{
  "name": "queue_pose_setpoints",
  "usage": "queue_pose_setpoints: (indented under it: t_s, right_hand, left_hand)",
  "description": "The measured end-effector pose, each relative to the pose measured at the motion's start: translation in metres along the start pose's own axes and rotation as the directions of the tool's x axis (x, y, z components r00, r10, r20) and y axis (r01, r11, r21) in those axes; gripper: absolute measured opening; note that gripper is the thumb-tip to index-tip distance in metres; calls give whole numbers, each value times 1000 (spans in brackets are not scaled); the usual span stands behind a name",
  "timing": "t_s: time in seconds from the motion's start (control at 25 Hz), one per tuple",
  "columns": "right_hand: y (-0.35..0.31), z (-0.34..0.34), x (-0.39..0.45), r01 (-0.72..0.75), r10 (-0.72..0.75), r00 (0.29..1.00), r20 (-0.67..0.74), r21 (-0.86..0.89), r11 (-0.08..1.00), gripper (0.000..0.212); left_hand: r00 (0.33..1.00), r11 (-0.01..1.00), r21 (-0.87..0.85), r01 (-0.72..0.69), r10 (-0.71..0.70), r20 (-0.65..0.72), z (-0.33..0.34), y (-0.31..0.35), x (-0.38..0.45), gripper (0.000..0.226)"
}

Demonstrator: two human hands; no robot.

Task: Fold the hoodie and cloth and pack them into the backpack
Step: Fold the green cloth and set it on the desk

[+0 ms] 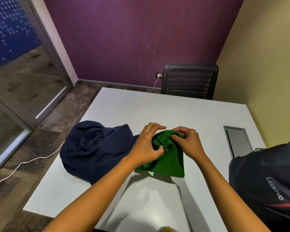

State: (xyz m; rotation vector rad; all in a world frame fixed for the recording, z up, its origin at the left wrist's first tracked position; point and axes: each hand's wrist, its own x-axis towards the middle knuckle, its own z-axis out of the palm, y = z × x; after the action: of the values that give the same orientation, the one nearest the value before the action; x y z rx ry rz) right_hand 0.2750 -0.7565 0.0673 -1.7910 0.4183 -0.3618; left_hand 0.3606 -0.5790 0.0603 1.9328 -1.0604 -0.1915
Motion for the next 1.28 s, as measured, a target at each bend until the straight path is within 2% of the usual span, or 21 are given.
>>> queue_pose_setpoints:
  t_s: [0.12, 0.24, 0.4, 0.48, 0.56, 0.6, 0.64, 0.72, 0.84, 0.92, 1.0, 1.16, 1.28]
  right_hand:
    - [3, -15, -2, -8, 6, 999, 52, 33, 999, 9]
    - [7, -30, -4, 14, -12, 996, 94, -15, 1000, 9]
    - [11, -39, -3, 80, -91, 991, -101, -115, 990, 15]
    - [14, -35, -6, 65, -73, 984, -162, -52, 997, 17]
    - [18, -25, -12, 32, -31, 973, -227, 3, 999, 9]
    - [19, -19, -16, 12, -3, 964, -265, 33, 999, 11]
    - [22, -13, -18, -10, 32, 959, -282, 82, 997, 23]
    - [24, -7, -20, -45, 82, 972, -219, 166, 985, 36]
    - [27, -10, -15, -10, 18, 995, -94, 89, 996, 11]
    - [32, -19, -9, 1, 8, 991, -137, 61, 998, 6]
    - [37, -32, -4, -21, 34, 979, -199, 68, 997, 5]
    - [55, -61, 2, -70, 79, 965, -251, 46, 996, 16]
    - [74, -74, -1, -160, 140, 935, -325, -34, 987, 28]
  left_hand:
    - [997, 1000, 21, 9, -7, -75, 7, -2, 5, 34]
    - [987, 993, -106, 57, -72, -146, 11, 3, 15, 8]
    - [967, 887, -407, 218, -252, -32, 13, 16, 27, 14]
    - [946, 822, -501, 273, -324, -18, 16, 25, 30, 16]
    - [927, 776, -550, 308, -376, -11, 18, 31, 33, 18]
    - [920, 763, -561, 320, -392, -8, 18, 32, 35, 18]
    - [915, 750, -575, 328, -403, -3, 17, 33, 36, 17]
    - [904, 715, -606, 350, -427, 19, 15, 35, 37, 16]
    - [893, 700, -614, 365, -450, 17, 9, 32, 38, 16]
    - [878, 701, -623, 347, -476, -46, 1, 26, 38, 18]
    - [833, 687, -647, 331, -535, -141, -11, 15, 38, 19]
    - [680, 624, -726, 289, -668, -302, -41, -11, 38, 21]
    - [632, 622, -746, 238, -682, -368, -64, -21, 40, 21]
